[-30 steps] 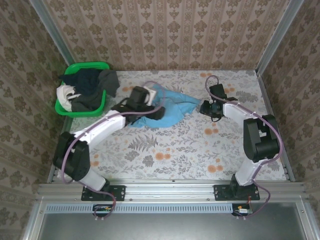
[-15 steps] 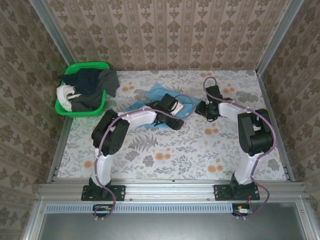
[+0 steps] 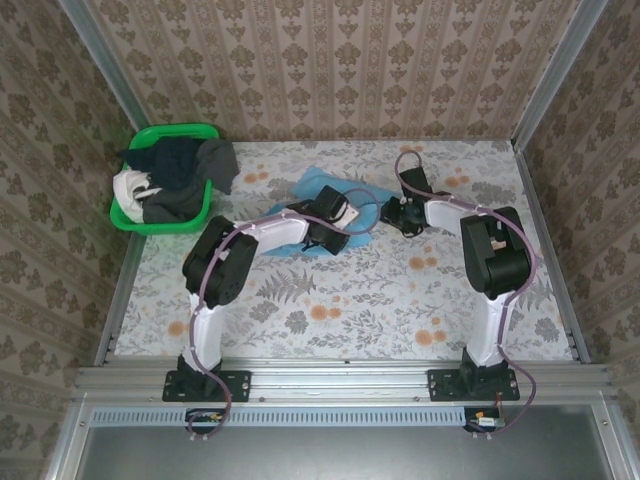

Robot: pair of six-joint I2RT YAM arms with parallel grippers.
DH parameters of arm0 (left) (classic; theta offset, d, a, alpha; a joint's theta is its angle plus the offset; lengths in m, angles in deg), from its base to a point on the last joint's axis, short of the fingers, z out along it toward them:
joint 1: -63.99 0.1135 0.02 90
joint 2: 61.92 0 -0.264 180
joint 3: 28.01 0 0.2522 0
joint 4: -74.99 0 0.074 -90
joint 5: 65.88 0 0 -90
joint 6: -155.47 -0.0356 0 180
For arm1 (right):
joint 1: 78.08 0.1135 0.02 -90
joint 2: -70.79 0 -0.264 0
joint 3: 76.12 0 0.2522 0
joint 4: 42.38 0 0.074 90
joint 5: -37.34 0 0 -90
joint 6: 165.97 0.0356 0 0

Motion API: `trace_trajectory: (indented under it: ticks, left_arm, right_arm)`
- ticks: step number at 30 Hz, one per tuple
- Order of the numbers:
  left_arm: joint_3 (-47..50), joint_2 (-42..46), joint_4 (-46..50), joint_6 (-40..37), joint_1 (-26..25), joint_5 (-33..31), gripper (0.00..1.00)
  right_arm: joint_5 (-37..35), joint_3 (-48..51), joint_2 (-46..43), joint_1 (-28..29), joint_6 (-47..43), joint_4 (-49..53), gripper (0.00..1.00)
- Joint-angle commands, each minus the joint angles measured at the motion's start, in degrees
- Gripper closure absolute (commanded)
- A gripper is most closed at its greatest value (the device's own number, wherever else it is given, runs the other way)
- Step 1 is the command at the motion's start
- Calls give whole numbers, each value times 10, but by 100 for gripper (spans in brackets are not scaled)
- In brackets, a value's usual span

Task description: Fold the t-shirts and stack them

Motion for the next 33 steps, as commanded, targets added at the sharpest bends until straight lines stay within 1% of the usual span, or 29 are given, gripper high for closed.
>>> trace_trajectory:
  ticks: [1, 3, 6, 9, 12, 15, 20, 22, 23, 24, 25, 27, 29, 31, 33]
  left_arm:
    - [32, 50, -8, -10, 14, 23, 86]
    - [40, 56, -13, -11, 20, 26, 87]
    - [42, 60, -11, -5, 28, 31, 88]
    - [45, 73, -12, 3, 35, 44, 90]
    - [54, 108, -10, 13, 50, 53, 95]
    - [77, 171, -10, 23, 79, 74, 100]
    - [144, 284, -14, 31, 136, 83, 100]
    - [172, 322, -23, 33, 144, 79, 100]
    - [180, 336, -24, 34, 144, 76, 96]
    - [184, 345, -25, 34, 143, 77, 89]
    - [187, 349, -28, 34, 129, 73, 83]
    - [190, 337, -48, 21, 67, 67, 69]
    - [189, 303, -79, 18, 6, 65, 56]
    - [183, 250, -114, 25, -42, 72, 49]
    - [158, 184, -136, 38, -76, 85, 47]
  right_arm:
    - [-9, -29, 33, 6, -5, 20, 61]
    - [-2, -44, 44, 12, -7, 21, 62]
    - [-7, -65, 62, 24, -13, 45, 68]
    - [-10, -62, 62, 30, -14, 42, 81]
    - [-16, -51, 41, 29, -19, 49, 99]
    - [-37, -23, -27, 24, -37, 68, 100]
    - [-90, 35, -172, 2, -87, 130, 100]
    - [-113, 55, -213, -5, -114, 151, 100]
    - [-120, 61, -227, -8, -125, 165, 100]
    - [-109, 70, -240, -11, -138, 169, 100]
    - [-93, 83, -251, -11, -148, 162, 100]
    - [-74, 105, -275, -11, -153, 157, 100]
    - [-74, 131, -303, -11, -150, 146, 100]
    - [-79, 149, -335, -13, -147, 138, 100]
    - [-77, 164, -350, -21, -143, 130, 100]
